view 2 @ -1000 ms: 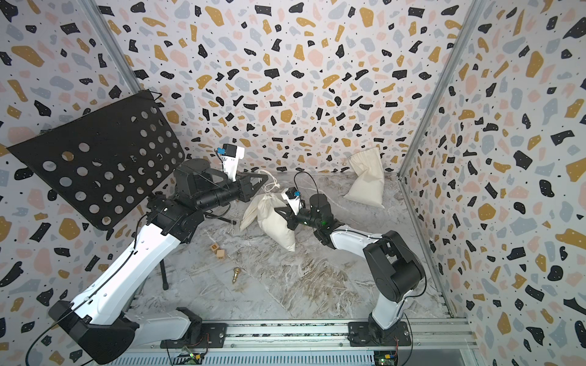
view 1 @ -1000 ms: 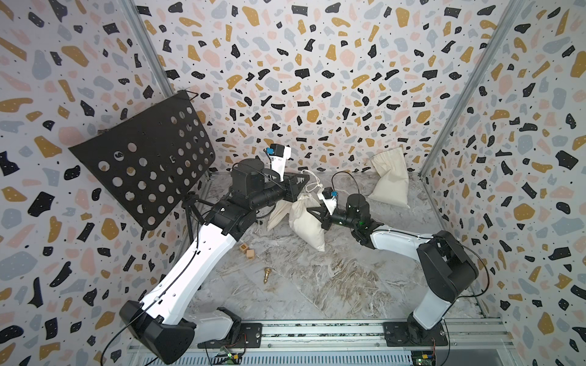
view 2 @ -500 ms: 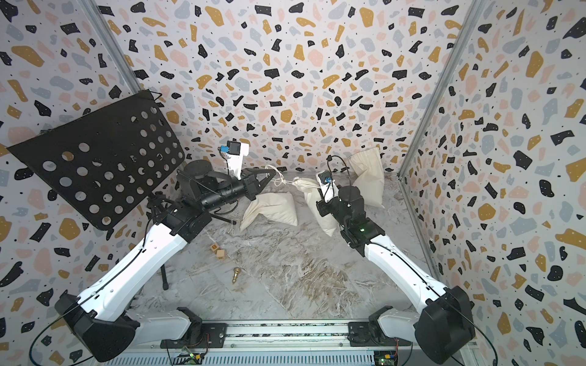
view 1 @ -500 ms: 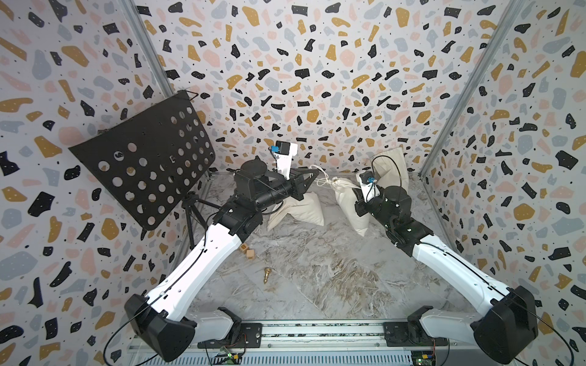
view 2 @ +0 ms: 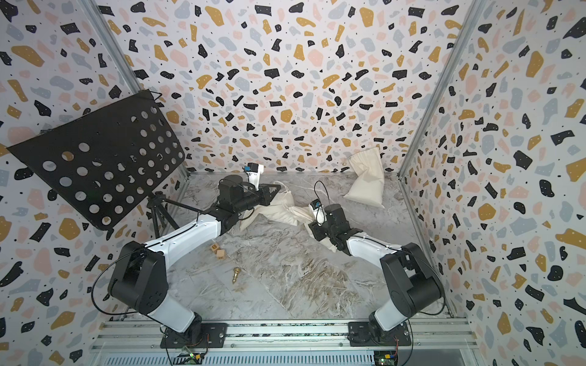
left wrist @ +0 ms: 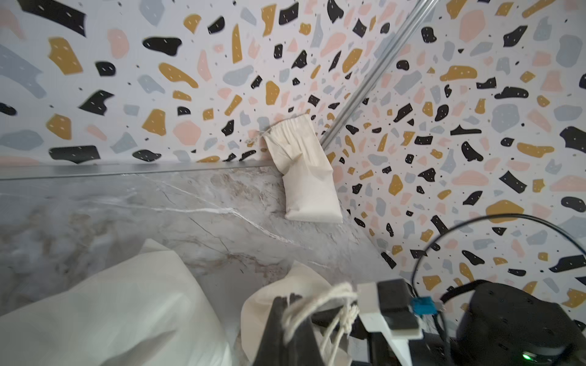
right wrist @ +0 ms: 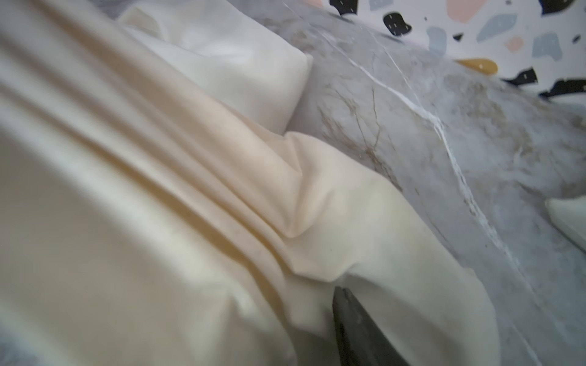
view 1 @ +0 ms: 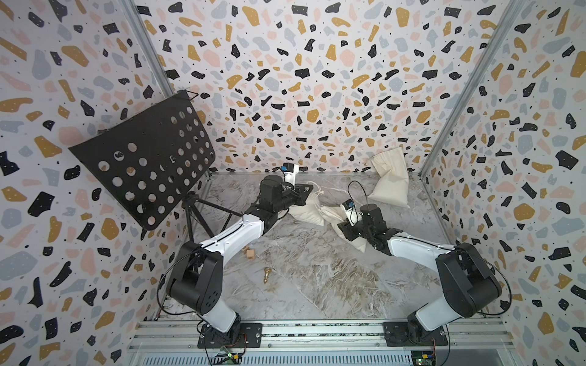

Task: Close the soil bag
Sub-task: Frap the soil bag at the center of the board.

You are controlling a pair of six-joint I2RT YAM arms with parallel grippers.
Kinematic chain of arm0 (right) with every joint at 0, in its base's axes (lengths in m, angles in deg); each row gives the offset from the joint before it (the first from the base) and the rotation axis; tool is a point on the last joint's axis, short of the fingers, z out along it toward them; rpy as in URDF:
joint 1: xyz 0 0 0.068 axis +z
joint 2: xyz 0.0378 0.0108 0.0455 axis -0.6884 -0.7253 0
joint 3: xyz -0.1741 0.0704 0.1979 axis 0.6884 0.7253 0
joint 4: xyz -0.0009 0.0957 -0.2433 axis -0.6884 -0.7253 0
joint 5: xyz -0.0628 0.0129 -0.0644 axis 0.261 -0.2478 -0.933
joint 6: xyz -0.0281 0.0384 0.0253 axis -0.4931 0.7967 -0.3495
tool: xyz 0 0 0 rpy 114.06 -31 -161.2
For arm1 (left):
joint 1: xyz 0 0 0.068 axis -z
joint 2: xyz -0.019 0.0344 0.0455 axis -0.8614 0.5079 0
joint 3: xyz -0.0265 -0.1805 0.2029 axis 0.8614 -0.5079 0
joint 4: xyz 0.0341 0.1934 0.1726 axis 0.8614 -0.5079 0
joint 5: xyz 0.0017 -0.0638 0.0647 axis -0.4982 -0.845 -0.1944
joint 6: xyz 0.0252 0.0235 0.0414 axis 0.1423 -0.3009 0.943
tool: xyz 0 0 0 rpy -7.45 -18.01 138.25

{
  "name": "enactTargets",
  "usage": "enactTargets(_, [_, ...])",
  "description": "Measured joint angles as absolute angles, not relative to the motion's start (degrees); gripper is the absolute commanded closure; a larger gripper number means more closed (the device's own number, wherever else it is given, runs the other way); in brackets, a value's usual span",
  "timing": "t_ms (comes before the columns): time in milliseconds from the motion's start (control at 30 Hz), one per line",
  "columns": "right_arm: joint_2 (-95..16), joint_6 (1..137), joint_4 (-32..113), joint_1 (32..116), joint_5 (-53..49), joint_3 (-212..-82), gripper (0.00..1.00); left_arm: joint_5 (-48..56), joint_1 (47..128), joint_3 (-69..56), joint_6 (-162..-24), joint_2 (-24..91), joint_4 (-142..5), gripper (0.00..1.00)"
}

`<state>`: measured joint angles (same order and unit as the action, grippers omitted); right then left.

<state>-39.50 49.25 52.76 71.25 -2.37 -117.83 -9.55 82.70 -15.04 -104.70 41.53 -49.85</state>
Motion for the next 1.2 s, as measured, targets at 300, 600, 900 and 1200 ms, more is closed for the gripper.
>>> enactTargets(300, [-39.7,45.7,53.1,71.3,13.8,-132.5,0.36,-13.7,81.7,-15.0,-105.3,39.3,-45.1,1.00])
enactTargets(600, [-48.0,43.4,48.9,72.3,20.3,-145.4,0.50,-15.2,81.8,-15.0,-105.1,37.4,-45.1,1.00])
enactTargets(900, [-50.8,42.1,43.7,72.4,28.1,-149.5,0.58,-16.3,81.8,-15.0,-105.2,37.3,-45.1,1.00])
enactTargets(1200, [-51.3,41.8,41.0,72.5,30.3,-152.1,0.77,-17.1,81.8,-15.0,-105.5,37.3,-44.8,1.00])
